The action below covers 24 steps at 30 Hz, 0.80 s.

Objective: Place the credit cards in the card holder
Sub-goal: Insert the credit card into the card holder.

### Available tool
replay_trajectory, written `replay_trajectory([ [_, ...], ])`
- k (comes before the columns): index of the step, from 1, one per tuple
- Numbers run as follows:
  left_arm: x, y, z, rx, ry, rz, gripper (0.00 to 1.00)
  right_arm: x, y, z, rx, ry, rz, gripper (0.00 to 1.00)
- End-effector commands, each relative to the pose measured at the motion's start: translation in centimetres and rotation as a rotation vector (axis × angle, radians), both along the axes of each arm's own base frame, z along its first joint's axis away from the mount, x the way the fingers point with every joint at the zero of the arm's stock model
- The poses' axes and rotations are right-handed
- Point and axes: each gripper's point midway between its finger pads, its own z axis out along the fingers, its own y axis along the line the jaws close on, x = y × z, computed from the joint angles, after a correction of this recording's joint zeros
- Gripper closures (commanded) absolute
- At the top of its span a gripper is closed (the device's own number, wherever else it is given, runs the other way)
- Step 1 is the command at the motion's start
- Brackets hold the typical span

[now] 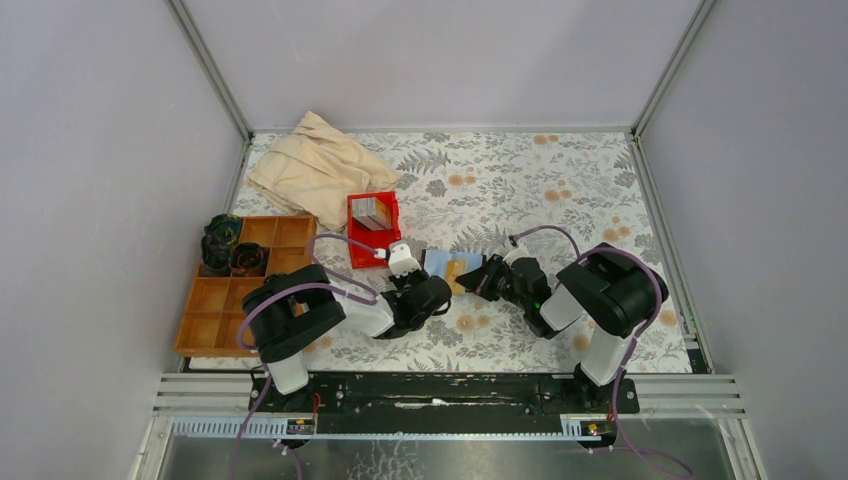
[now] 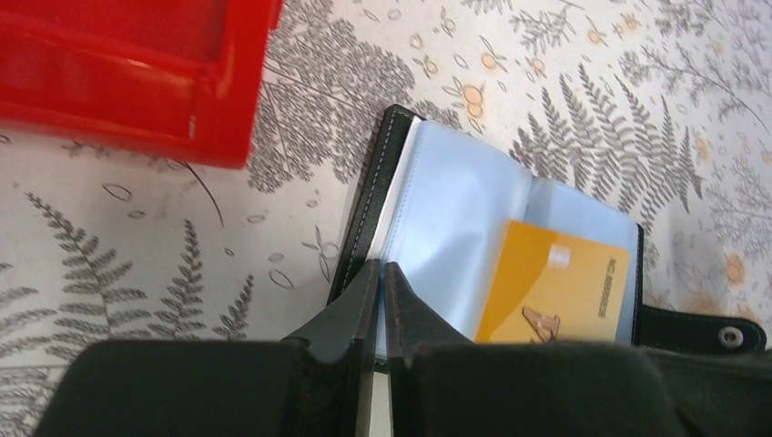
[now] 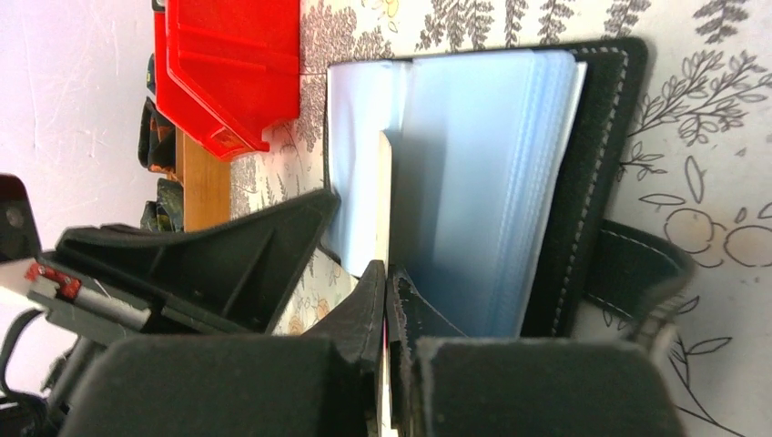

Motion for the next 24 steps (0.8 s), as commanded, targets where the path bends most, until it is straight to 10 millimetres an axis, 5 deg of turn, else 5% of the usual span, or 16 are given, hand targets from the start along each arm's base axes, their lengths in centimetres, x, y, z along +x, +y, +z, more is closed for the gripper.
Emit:
replay_trajectory([
  [1, -14.3, 6.7, -10.9, 0.347, 0.621, -0.262, 0.91, 0.9, -0.8, 0.5, -0.032, -0.038, -0.05, 1.0],
  [24, -16.1, 6.1, -11.0, 0.336, 0.637, -0.297, 0.94, 2.5, -0.4, 0.7, -0.059, -0.051, -0.071, 1.0],
])
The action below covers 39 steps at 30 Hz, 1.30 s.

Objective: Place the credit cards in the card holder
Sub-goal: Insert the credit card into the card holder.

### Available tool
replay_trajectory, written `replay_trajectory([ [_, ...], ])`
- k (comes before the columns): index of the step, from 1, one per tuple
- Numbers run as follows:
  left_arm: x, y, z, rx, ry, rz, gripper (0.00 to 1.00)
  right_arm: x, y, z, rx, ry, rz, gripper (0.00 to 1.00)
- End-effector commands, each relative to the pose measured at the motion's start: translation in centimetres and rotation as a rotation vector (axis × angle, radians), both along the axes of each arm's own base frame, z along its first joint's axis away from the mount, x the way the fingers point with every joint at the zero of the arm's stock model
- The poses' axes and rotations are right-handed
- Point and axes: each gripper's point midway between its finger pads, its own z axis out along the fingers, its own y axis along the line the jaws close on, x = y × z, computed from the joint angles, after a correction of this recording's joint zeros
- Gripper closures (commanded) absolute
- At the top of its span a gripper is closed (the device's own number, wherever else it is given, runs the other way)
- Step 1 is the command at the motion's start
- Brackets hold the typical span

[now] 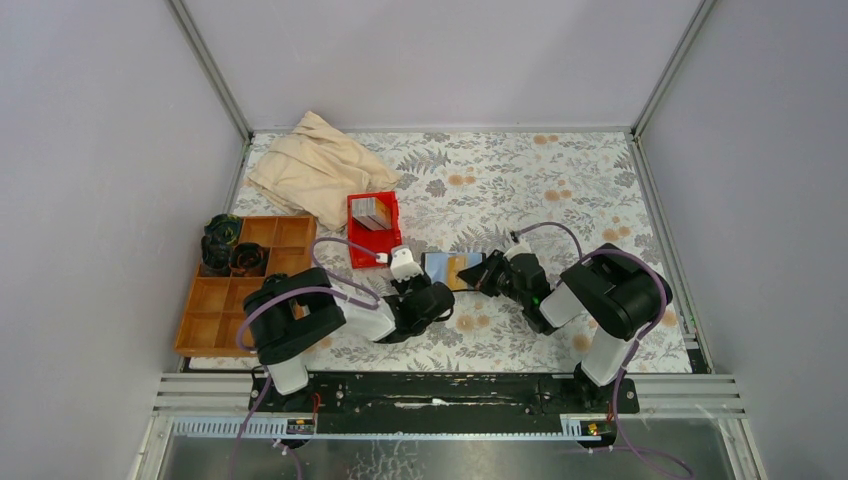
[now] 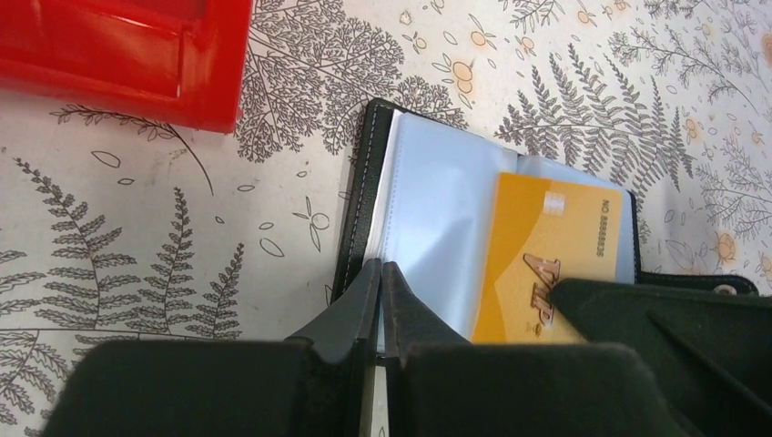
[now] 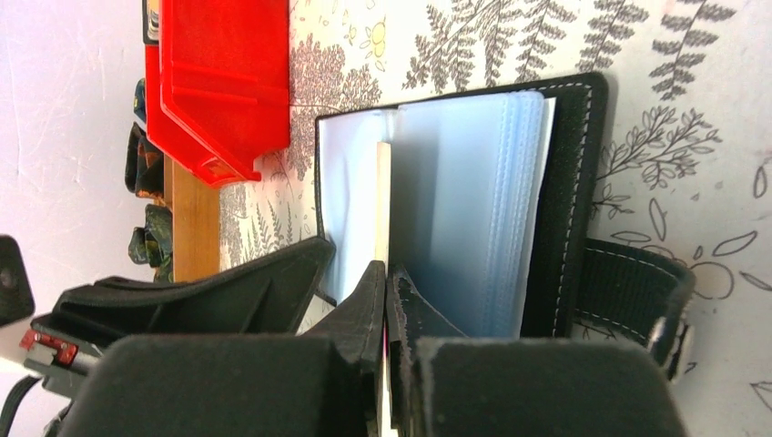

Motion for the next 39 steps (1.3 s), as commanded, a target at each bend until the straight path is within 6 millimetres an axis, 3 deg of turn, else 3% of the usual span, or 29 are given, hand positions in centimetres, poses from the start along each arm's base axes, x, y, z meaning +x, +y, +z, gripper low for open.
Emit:
replay_trajectory([
  [1, -14.9, 7.1, -11.0, 0.348, 0.636, -0.278, 0.94, 1.5, 0.0, 0.5, -0.032, -0.041, -0.031, 1.0],
  [9, -15.2, 6.5, -11.0, 0.344, 0.632, -0.29, 0.94, 1.2, 0.6, 0.0, -0.032, -0.016, 0.004, 1.0],
  [23, -15.0, 6.1, -11.2, 0.352, 0.631, -0.298, 0.94, -1.4, 1.8, -1.8, -0.014, 0.041, 0.148, 1.0],
  [29, -15.3, 6.6, -11.3, 0.36, 0.637, -0.293, 0.94, -0.7, 0.9, -2.9, -0.149, 0.016, 0.156, 1.0],
  [39, -15.3, 6.6, -11.4, 0.361, 0.639, -0.295, 0.95, 0.2, -0.6, -2.5, -0.333, -0.048, 0.179, 1.0],
])
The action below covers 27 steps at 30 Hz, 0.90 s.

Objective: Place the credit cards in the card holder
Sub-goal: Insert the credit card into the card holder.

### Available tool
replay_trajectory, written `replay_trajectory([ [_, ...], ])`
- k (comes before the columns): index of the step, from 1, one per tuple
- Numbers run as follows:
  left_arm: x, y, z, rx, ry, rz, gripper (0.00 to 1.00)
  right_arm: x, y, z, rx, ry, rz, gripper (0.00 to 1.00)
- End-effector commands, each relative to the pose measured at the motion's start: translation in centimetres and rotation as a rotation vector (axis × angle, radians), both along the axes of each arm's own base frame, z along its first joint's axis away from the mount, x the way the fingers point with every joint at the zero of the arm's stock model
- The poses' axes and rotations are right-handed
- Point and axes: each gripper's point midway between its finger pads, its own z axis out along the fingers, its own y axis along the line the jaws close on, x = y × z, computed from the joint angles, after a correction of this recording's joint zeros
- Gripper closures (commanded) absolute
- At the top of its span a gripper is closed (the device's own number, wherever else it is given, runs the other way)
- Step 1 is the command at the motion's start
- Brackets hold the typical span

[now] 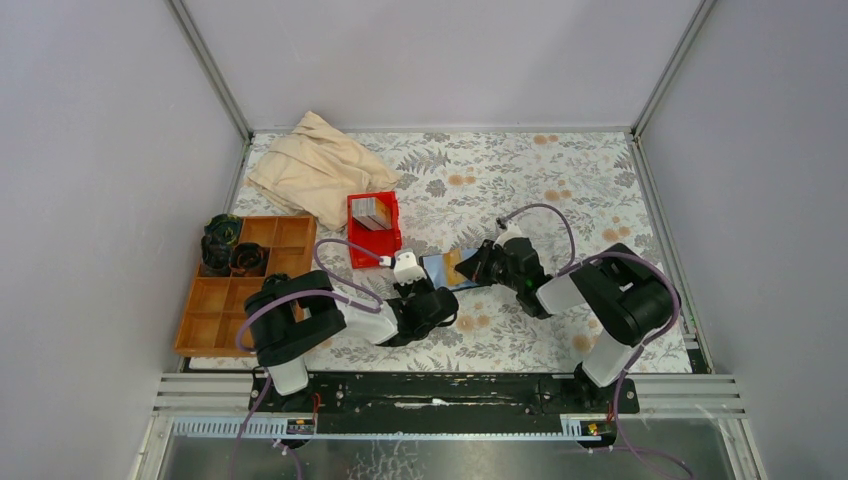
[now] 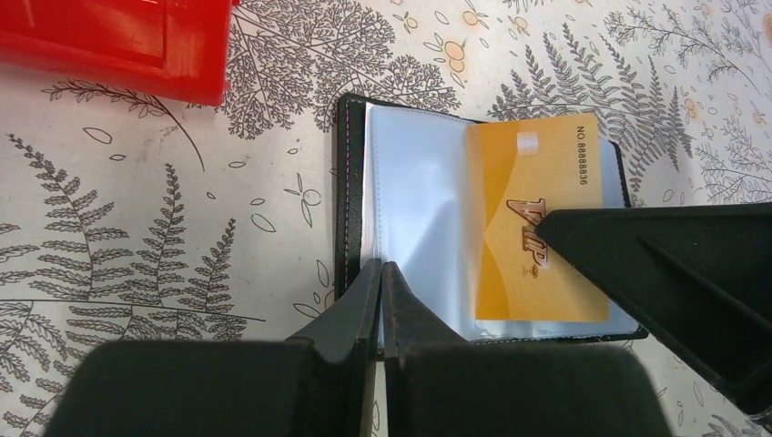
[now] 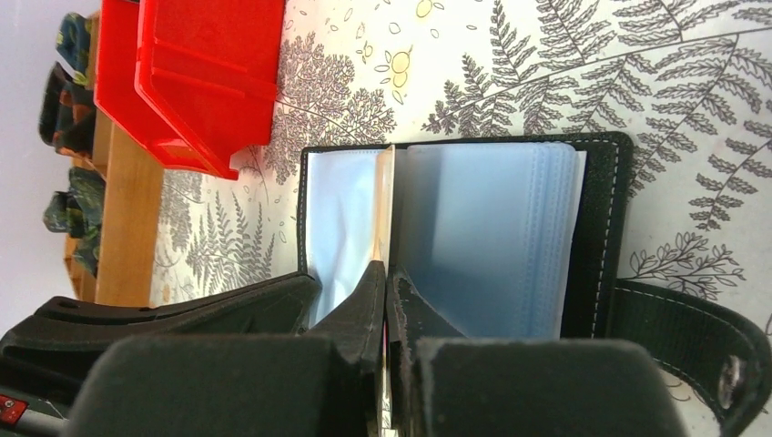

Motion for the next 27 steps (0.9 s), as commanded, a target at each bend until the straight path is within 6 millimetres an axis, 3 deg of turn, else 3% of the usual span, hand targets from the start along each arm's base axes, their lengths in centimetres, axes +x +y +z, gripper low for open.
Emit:
replay_trajectory([
  [1, -14.3, 7.1, -11.3, 0.345, 0.639, -0.276, 0.95, -1.5, -1.2, -2.6, -0.19, 0.028, 0.063, 1.0],
  [15, -14.3, 7.0, -11.5, 0.349, 0.643, -0.276, 0.95, -0.6, -2.2, -1.2, -0.339, -0.038, 0.112, 1.0],
  [25, -14.3, 6.8, -11.5, 0.345, 0.646, -0.28, 0.95, -1.2, -0.9, -1.7, -0.255, -0.005, 0.142, 1.0],
  [27, -14.4, 6.9, -11.6, 0.349, 0.648, -0.281, 0.95, -1.6, -0.7, -2.6, -0.234, 0.028, 0.139, 1.0],
])
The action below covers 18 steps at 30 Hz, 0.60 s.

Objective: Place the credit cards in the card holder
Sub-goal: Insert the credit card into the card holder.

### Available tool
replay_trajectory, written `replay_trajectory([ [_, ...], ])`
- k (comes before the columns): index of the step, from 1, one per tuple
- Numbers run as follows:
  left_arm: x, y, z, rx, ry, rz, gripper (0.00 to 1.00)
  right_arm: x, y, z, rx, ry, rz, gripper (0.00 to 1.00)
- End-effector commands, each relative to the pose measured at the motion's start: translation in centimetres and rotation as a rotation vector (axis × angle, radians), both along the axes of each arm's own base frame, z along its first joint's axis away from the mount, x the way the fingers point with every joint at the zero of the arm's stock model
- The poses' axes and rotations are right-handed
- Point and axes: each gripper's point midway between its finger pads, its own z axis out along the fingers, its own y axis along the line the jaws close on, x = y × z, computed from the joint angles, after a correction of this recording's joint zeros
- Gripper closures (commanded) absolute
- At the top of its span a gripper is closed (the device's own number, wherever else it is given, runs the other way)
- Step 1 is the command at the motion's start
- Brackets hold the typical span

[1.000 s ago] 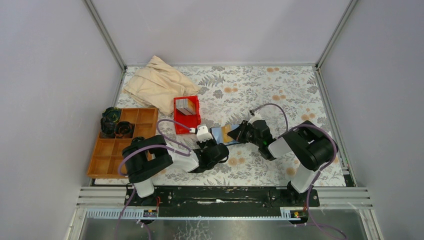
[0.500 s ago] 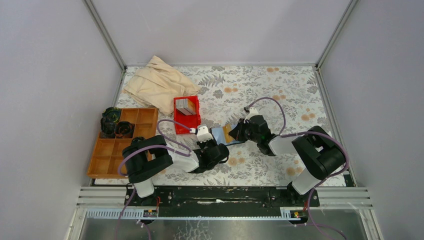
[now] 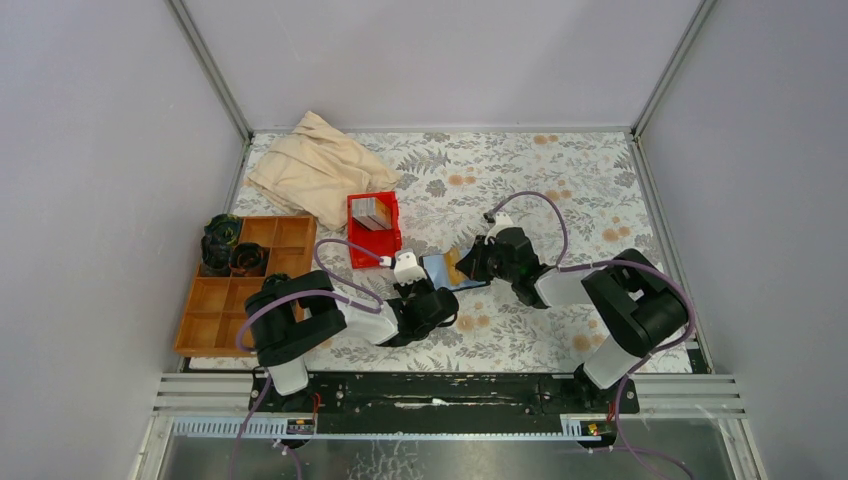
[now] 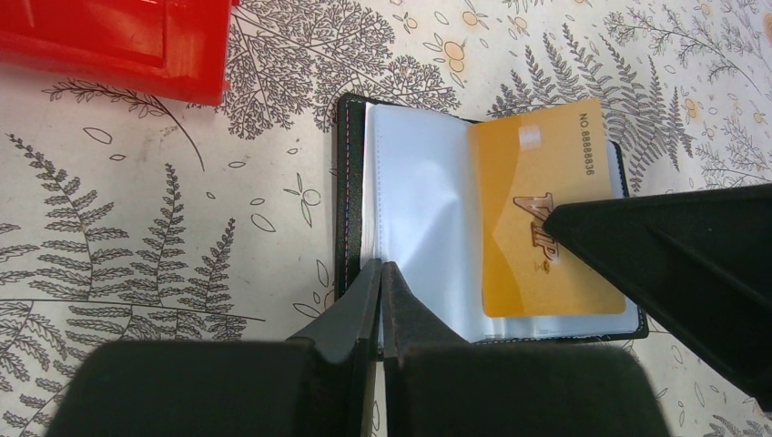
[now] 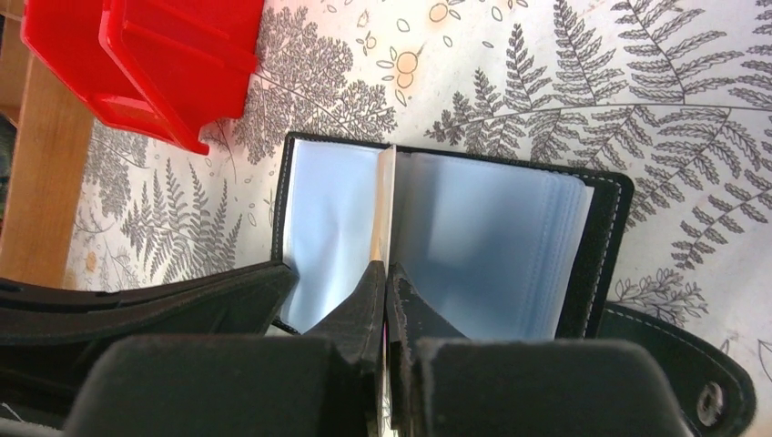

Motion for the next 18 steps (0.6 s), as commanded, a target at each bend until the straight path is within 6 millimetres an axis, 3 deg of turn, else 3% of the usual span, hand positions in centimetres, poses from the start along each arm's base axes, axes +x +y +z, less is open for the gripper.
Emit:
replay_trajectory([
  [1, -14.3, 7.0, -11.6, 0.348, 0.65, -0.278, 0.95, -1.8, -0.3, -3.3, -0.017, 0.106, 0.007, 1.0],
  [11, -14.3, 7.3, -11.5, 0.356, 0.646, -0.277, 0.96, -3.2, -0.4, -5.2, 0.069, 0.204, -0.067, 1.0],
  [18, -14.3, 7.2, -11.5, 0.353, 0.646, -0.276, 0.96, -4.5, -0.8, -5.5, 0.094, 0.241, -0.072, 1.0],
])
